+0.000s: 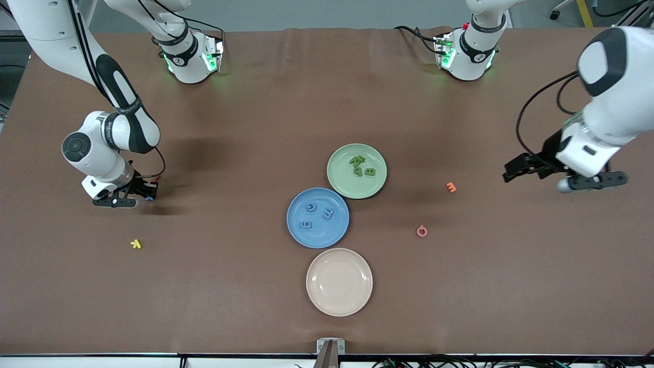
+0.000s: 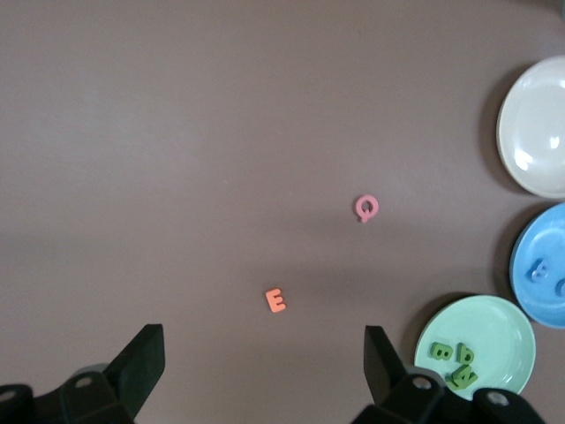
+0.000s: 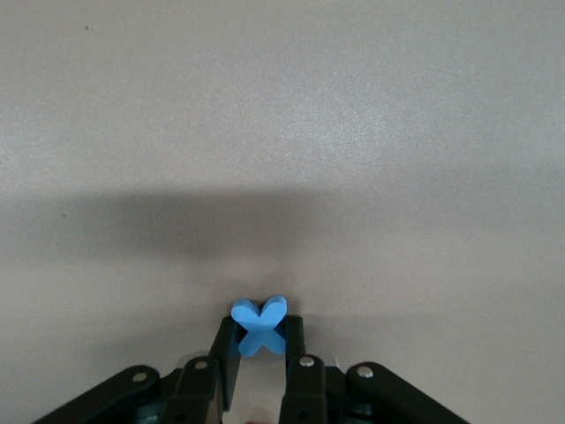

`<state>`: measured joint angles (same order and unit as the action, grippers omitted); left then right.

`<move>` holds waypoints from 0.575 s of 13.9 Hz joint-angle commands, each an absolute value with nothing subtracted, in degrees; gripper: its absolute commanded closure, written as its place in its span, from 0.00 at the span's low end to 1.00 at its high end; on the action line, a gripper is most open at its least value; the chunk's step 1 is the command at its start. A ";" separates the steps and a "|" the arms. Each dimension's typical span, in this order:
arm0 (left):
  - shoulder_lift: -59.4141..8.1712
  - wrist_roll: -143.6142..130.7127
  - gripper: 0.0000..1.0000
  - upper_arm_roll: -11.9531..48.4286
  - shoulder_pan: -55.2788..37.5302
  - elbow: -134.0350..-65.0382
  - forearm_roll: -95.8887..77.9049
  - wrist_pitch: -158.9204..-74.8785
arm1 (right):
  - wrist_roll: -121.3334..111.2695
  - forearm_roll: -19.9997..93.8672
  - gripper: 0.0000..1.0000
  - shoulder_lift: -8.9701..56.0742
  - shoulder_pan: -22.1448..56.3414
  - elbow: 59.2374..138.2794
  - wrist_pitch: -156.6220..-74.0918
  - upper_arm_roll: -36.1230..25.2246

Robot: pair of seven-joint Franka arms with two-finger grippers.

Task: Sort letters by color into matching plates
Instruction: 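Lift x with the right gripper while the left arm returns to rest, then carry x to the blue plate and open the right gripper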

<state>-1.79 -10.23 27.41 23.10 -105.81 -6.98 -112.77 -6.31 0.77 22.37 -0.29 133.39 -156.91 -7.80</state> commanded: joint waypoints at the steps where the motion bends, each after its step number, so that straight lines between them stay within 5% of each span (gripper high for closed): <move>1: -1.67 -9.14 0.01 27.33 24.78 -100.12 -7.82 -108.03 | -4.23 0.62 1.00 22.15 -0.53 133.42 -154.26 -6.59; 8: -1.14 -1.23 0.01 27.25 28.39 -90.36 -5.55 -98.53 | 31.05 0.62 1.00 19.33 8.24 128.69 -147.42 2.36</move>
